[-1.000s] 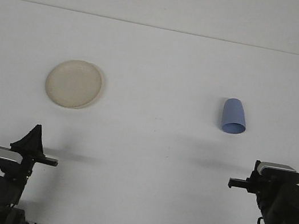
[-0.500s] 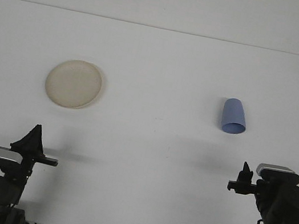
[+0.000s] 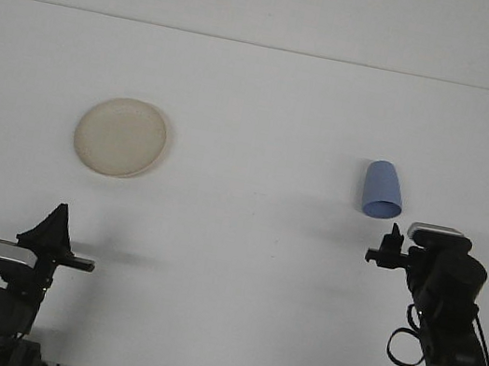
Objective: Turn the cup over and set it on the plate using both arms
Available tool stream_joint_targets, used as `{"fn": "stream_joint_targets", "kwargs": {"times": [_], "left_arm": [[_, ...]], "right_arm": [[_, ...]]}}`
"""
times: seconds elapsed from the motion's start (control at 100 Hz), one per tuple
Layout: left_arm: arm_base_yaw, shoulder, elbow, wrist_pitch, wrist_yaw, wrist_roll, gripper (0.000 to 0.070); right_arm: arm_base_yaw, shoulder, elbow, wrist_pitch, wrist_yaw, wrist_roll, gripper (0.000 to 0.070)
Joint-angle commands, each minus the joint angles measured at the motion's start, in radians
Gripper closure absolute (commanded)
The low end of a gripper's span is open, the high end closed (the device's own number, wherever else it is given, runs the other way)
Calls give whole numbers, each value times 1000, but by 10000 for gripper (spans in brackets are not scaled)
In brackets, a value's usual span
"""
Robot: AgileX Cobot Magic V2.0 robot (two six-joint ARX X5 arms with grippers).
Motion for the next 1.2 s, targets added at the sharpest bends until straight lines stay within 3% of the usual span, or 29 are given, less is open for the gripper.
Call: {"fn": "stream_joint_targets", "kwargs": {"times": [0.0,0.22,0.78,1.19], "left_arm": [[0,-1,-19,11,4,-6,689],[0,-1,-19,11,4,-6,689],[0,-1,-19,11,4,-6,689],[0,-1,-19,11,4,-6,689]], "right_arm": [[-3,43,-20,69,1,13,281],[-35,208,-109,312,-2,-48,281],[-87,537,-122,680,-62,-45,281],[-138,681,-54,790,-145,-45,281]]}}
